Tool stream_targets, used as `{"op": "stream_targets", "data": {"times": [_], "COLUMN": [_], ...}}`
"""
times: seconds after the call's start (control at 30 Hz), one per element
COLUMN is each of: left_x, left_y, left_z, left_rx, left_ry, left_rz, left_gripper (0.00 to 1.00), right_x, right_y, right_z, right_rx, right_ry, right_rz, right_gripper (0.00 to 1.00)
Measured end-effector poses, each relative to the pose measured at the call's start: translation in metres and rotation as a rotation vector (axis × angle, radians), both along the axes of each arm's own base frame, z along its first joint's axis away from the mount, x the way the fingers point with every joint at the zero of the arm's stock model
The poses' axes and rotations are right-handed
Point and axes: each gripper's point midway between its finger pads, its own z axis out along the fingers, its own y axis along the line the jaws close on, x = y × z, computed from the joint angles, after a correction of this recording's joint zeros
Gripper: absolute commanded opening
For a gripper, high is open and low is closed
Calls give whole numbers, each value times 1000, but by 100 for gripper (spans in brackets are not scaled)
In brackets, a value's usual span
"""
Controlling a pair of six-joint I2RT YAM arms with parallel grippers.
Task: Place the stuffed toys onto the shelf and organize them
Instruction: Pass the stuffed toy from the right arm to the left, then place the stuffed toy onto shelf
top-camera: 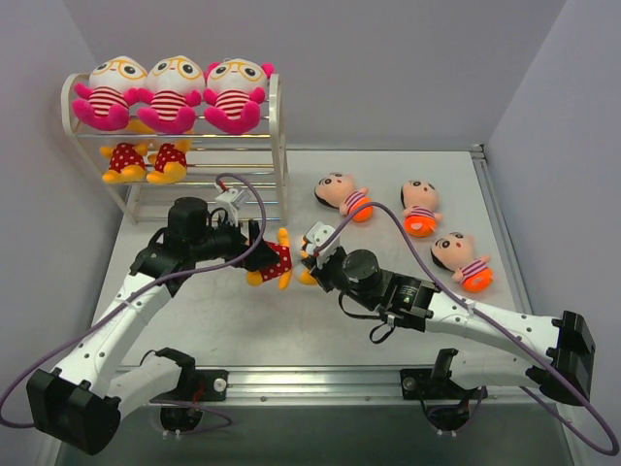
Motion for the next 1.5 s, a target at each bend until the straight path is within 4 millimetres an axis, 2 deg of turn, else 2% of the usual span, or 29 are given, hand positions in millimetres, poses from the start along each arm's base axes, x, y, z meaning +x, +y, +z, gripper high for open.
{"op": "stream_targets", "data": {"times": [0.13, 0.17, 0.23, 0.27, 0.33, 0.43, 0.47, 0.5, 0.6, 0.83, 0.97, 1.13, 1.23, 1.33, 1.5], "left_x": [3, 3, 4, 4, 1, 0, -1, -1, 0, 0, 1, 7, 13, 17, 22], "left_y": [-3, -4, -5, -7, -10, -12, -12, -12, -9, -3, 5, 21, 30, 35, 45], "left_z": [-3, -3, -3, -4, -4, -2, -2, -2, -4, -19, -22, -11, -2, 2, -5], "left_rx": [-9, -12, -25, -30, -44, -64, -71, -76, -82, -93, -113, -180, -244, -331, -458], "left_ry": [7, 7, 10, 11, 15, 10, 8, 6, -2, 13, 2, -53, -78, -88, -63], "left_rz": [12, 14, 19, 16, 9, 6, 8, 11, 35, 107, 176, 304, 390, 464, 579], "left_gripper": [66, 54, 43, 34, 25, 15, 11, 8, 3, 2, 2, 2, 3, 2, 2], "right_x": [-2, -2, -1, -1, -1, 0, 0, 1, 3, 9, 11, 12, 13, 14, 14], "right_y": [1, 1, 1, 0, 0, 0, 0, -1, -2, -12, -21, -34, -40, -41, -42], "right_z": [0, 0, 0, 0, 0, 0, 0, 1, 2, 10, 19, 37, 40, 36, 21], "right_rx": [-2, -2, -3, -2, -3, -3, -1, 2, 12, 41, 69, 132, 162, 188, 252], "right_ry": [-2, -3, -4, -4, -4, -5, -5, -4, -3, -9, -15, -30, -22, 1, 65], "right_rz": [7, 4, 0, 0, -1, -5, -10, -16, -40, -110, -153, -201, -232, -257, -291], "right_gripper": [0, 0, 0, 0, 2, 15, 22, 35, 54, 70, 84, 88, 88, 88, 89]}}
